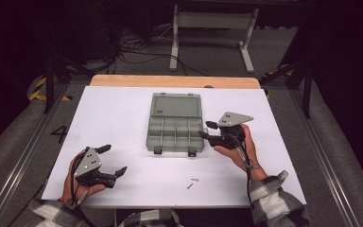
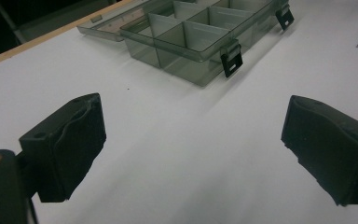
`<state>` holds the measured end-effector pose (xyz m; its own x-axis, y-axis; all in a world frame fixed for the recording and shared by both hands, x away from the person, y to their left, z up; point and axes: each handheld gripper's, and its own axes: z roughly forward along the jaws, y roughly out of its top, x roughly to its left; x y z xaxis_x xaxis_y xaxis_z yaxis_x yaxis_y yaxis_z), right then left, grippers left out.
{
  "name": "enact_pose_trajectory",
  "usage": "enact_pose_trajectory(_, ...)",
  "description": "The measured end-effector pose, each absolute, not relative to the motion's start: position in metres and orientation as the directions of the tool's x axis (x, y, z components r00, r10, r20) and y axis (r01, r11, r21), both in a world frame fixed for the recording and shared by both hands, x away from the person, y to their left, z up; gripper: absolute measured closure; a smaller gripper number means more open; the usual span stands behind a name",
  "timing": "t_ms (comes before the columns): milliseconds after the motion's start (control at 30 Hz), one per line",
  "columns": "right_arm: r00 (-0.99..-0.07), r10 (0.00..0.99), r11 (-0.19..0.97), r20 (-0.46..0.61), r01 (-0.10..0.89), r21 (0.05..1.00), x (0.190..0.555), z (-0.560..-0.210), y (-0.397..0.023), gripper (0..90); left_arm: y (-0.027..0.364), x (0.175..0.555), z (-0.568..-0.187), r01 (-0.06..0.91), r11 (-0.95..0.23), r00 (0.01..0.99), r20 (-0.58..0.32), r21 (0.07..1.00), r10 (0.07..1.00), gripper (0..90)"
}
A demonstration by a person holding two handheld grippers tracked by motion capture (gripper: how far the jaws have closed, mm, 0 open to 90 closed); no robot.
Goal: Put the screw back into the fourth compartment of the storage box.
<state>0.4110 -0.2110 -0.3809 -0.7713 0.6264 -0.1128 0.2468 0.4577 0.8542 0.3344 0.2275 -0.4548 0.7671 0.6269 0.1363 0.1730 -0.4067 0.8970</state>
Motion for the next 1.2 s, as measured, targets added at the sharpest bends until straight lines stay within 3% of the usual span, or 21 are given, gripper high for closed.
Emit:
enact_pose_trajectory(300, -0.777, 0.618, 0.454, -0.121, 0.227, 0.861, 0.400, -0.383, -0.213, 31.5, 0.228, 0.334, -0.454, 0.171, -0.404, 0.764, 0.138, 0.898, 0.630, 6.9)
enact_pose_trajectory(600, -0.773, 0.614, 0.481, -0.158, 0.208, 0.852, 0.389, -0.389, -0.217, 20.0, 0.228, 0.334, -0.454, 0.169, -0.404, 0.761, 0.142, 0.899, 0.634, 6.9)
enact_pose_trajectory(1200, -0.818, 0.558, 0.531, -0.140, 0.222, 0.818, 0.365, -0.408, -0.215, 12.2, 0.228, 0.333, -0.454, 0.167, -0.406, 0.757, 0.147, 0.898, 0.636, 6.9)
